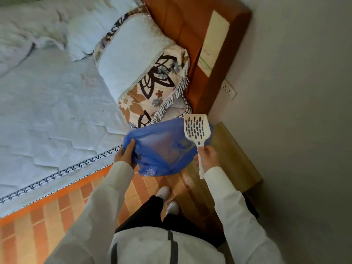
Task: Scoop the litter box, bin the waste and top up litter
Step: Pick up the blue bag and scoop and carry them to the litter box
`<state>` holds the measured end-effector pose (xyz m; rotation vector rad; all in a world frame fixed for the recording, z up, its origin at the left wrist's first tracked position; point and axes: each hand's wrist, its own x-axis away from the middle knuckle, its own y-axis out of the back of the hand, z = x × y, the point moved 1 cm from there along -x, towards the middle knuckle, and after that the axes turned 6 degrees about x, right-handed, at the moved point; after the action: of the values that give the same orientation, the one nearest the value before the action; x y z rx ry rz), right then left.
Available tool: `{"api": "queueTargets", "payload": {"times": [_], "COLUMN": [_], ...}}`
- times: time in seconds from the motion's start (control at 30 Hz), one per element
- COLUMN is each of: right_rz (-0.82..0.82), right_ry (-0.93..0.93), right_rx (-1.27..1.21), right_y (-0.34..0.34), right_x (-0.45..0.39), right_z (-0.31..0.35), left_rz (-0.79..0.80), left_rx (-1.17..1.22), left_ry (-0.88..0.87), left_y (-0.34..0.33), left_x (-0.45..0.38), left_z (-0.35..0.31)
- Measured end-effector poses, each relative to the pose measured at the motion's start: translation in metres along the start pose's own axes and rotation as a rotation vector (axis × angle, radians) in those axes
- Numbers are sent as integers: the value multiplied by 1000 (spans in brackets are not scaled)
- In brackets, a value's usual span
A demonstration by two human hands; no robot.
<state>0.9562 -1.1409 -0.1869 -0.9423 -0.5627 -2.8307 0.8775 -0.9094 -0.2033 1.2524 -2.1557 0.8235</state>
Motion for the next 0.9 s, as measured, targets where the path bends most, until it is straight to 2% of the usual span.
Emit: {"api": "queueTargets", "payload": {"times": [0.27, 0.43, 0.57, 0.9], "right_rz": [201, 355, 461, 722], "right_ry": [166, 229, 305, 394], "right_rx": [162, 283, 403, 551], "right_y": [-76, -144, -210, -409], "right_x": [28, 53, 82, 202], "right_z": [35, 48, 56, 53], "left_rz": [-132, -307, -432, -690], "left_rx": [266, 405, 524, 797], "left_ry": [-156, -258, -346, -390], "left_y": [97, 162, 223, 406], "left_x": [20, 33, 42, 70], "left_z": [-32, -56, -79, -143]}}
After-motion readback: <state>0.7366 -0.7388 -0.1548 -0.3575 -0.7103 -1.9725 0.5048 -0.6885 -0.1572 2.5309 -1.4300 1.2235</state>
